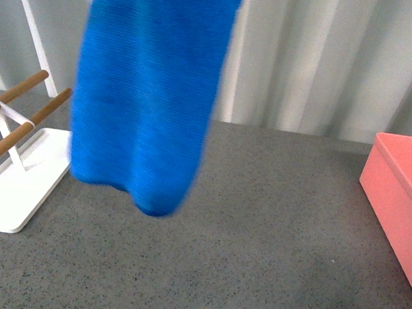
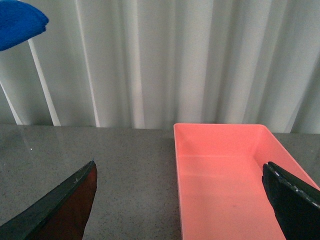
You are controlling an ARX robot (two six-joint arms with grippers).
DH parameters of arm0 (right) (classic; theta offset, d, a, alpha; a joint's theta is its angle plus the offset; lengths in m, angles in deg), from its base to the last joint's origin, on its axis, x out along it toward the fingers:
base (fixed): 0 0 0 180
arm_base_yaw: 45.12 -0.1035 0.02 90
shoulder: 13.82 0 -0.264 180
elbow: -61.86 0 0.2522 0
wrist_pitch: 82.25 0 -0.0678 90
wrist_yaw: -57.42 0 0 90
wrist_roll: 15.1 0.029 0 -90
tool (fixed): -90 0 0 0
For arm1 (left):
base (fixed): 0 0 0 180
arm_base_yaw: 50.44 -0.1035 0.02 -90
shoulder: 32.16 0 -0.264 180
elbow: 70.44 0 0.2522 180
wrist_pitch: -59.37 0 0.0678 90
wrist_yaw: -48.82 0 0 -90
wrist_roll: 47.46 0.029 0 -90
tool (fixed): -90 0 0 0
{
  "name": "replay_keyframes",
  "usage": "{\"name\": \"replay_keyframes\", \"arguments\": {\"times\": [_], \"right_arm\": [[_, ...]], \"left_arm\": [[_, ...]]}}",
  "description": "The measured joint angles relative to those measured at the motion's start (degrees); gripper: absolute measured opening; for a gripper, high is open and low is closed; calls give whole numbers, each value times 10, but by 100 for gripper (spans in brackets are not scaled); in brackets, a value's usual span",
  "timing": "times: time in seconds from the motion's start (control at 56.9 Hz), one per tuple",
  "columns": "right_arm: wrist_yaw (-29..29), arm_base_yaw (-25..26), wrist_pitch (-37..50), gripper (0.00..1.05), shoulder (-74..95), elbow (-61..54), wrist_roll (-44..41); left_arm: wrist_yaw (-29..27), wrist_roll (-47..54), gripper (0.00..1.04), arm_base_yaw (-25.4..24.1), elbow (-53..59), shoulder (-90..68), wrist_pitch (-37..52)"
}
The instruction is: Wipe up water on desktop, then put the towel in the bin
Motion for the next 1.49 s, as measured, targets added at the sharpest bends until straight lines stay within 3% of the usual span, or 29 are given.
{"name": "replay_keyframes", "arguments": {"times": [0.228,0.281,0.316,0.404,0.492,0.685,0.843,0.983,1.229,1.493], "right_arm": [[1,0,0,98,0,0,0],[106,31,-87,98,56,33,-96],[158,46,-94,98,116,50,-166],[192,54,-38,98,213,85,-264],[208,55,21,98,290,130,-282],[224,34,78,98,449,245,-230],[240,-35,79,98,550,289,-127],[241,-100,114,98,601,282,-87],[241,-191,186,98,672,261,-97],[253,-206,253,98,768,278,-119]], "left_arm": [[13,-85,8,57,24,2,47],[11,-101,8,64,24,-1,56],[10,-109,8,69,24,-3,61],[11,-115,8,74,24,-8,63],[6,-120,8,73,24,-14,64],[1,-128,8,73,24,-16,69],[-2,-138,8,76,22,-20,70],[-3,-143,8,81,15,-23,70],[1,-153,8,90,0,-23,60],[4,-158,8,99,-3,-21,51]]}}
